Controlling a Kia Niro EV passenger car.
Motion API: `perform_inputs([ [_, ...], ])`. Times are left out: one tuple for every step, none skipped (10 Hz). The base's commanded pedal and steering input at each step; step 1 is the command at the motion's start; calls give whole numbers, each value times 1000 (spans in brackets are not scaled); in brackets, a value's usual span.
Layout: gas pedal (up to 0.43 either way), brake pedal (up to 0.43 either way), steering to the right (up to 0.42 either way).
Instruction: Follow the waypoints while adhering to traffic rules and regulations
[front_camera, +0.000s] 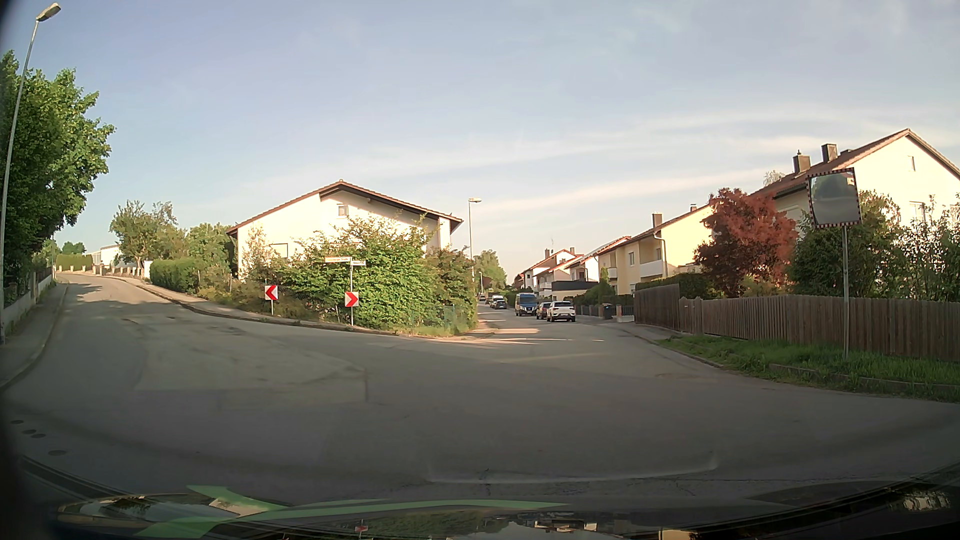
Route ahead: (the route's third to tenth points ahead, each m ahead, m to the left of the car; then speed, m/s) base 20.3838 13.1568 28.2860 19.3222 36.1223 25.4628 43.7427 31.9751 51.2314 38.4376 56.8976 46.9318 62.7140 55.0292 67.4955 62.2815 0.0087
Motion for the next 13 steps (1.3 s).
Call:
perform_inputs([
  [0,348,-225],
  [0,348,-225],
  [0,348,-225],
  [0,348,-225],
  [0,348,-225],
  [0,348,-225],
  [0,348,-225],
  [0,348,-225],
  [0,348,-225],
  [0,348,-225],
  [0,348,-225],
  [0,348,-225],
  [0,348,-225],
])
